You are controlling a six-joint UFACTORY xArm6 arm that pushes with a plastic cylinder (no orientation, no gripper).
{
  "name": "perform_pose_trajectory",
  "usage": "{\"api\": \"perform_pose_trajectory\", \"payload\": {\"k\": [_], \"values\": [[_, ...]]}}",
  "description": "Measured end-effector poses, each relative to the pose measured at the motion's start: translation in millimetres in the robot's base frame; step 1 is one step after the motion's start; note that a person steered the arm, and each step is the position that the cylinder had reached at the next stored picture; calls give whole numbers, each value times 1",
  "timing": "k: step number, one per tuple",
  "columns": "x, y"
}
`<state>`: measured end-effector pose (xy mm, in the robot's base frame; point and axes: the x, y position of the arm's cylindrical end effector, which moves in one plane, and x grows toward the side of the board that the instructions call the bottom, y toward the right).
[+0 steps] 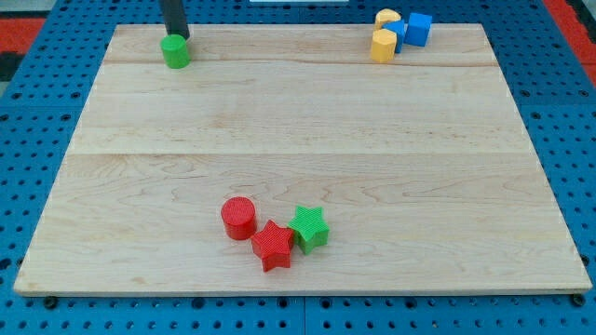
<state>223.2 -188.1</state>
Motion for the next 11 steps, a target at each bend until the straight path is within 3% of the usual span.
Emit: {"api": "perform_pose_trajectory", "payload": {"k": [3,6,9,11], "values": [[42,-5],[129,80],[144,151],[152,154]]}}
